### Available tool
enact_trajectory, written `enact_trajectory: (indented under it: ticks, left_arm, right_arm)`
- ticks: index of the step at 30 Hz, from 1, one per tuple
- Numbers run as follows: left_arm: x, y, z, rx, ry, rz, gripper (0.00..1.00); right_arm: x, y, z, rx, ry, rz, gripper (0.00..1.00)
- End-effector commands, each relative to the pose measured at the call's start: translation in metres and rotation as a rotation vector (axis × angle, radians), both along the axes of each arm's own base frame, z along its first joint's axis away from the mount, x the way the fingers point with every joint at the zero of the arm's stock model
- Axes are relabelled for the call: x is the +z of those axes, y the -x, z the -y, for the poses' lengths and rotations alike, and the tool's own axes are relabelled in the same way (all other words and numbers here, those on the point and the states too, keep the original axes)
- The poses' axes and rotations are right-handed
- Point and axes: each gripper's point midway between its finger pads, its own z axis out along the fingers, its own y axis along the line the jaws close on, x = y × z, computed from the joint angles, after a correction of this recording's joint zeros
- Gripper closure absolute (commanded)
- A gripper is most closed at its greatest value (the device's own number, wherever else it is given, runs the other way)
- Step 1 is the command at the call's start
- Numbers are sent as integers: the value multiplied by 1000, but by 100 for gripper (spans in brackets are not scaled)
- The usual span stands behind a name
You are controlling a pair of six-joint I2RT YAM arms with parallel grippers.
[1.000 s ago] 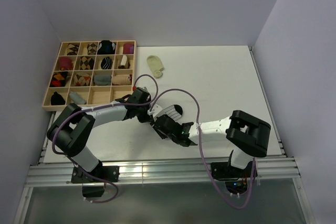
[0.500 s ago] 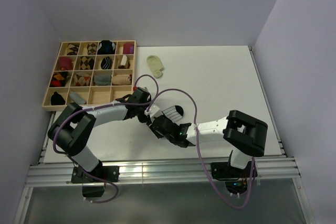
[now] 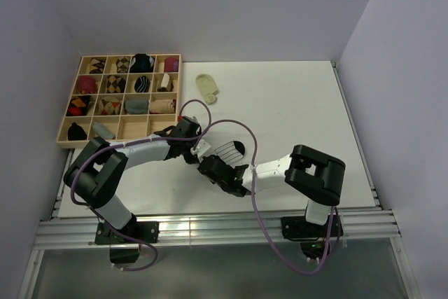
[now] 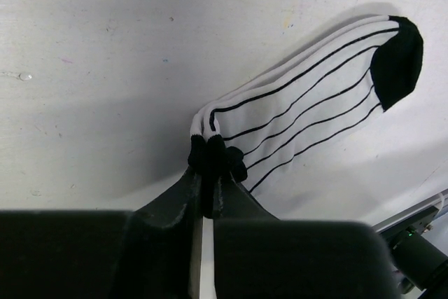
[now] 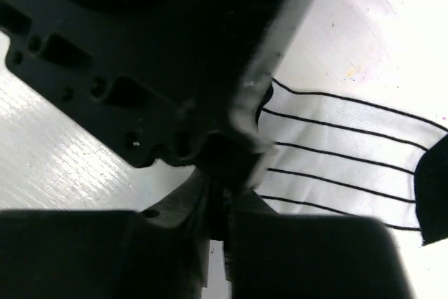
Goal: Roll the socks
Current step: Roll the sock at the center of the board.
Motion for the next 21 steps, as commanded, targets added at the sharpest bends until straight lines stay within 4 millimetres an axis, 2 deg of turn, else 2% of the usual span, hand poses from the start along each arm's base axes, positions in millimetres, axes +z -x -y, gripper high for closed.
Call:
enact_trajectory:
  ticks: [1,2,3,5,6,8,9,10,12,16,17,18,20,21]
  left_arm:
    - [17,-9,8,-4,32,36,89]
    - [20,-11,7,2,33,47,85]
    - [27,-13,6,9,39,67,77]
    - [35,-19,2,32,34,102,68]
    - [46,-22,0,42,46,131,59]
    - [56,-29,-6,77,47,170,50]
    - [66,-31,-8,91,61,197,39]
    - [71,-34,-12,116,70,209,35]
    - [85,-36,-18,153,100,258,27]
    - [99,-33,-22,188,173,310,22]
    - [98,-32,-23,189,177,314,22]
    - [97,-30,-22,189,192,316,22]
    - [93,-26,-21,180,208,309,22]
    - [84,-20,-20,168,215,282,22]
  right_arm:
    - [6,-4,2,-17,-46,-39,96]
    - [8,-5,3,-16,-66,-51,100]
    - [12,-1,1,10,-98,-83,100]
    - [20,-5,6,5,-152,-127,100]
    - [23,-5,6,13,-176,-149,100]
    - [29,-6,8,35,-247,-223,100]
    - [31,-6,8,41,-268,-243,100]
    - [34,1,3,83,-307,-300,100]
    - [38,-2,6,92,-360,-348,100]
    - [44,3,4,143,-480,-483,100]
    - [43,10,2,178,-507,-542,100]
    - [46,3,4,162,-546,-563,100]
    - [43,9,4,192,-593,-643,100]
    - [45,2,6,184,-622,-655,100]
